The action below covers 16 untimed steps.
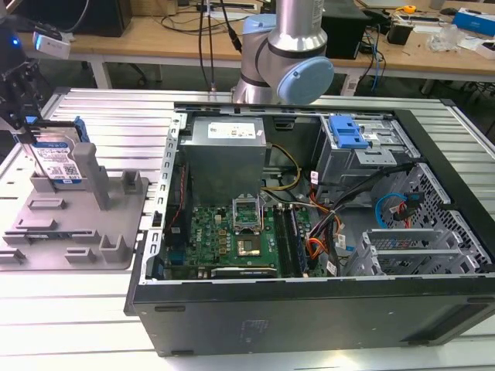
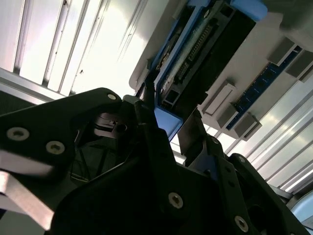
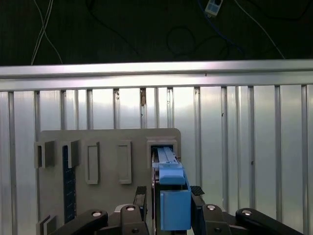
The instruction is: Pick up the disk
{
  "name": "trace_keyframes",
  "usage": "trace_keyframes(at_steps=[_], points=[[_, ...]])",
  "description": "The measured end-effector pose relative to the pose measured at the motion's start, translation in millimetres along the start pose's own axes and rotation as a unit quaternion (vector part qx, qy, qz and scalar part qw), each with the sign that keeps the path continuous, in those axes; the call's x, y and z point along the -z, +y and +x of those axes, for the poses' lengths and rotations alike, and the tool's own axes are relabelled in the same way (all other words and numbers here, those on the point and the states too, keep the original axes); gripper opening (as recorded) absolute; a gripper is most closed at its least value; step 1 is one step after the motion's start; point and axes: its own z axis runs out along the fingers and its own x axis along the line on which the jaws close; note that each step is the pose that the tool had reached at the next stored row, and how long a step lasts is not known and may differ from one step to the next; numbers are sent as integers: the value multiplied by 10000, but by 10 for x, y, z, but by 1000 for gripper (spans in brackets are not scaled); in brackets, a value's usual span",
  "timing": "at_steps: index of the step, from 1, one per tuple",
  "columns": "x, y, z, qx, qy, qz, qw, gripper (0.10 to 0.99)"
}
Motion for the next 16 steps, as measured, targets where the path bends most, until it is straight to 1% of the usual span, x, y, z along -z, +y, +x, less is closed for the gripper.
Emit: trace_keyframes(at_steps=[14,16], points=[[-15,8,-21,0,0,2,10000,455],[-16,12,-20,0,1,0,10000,443]])
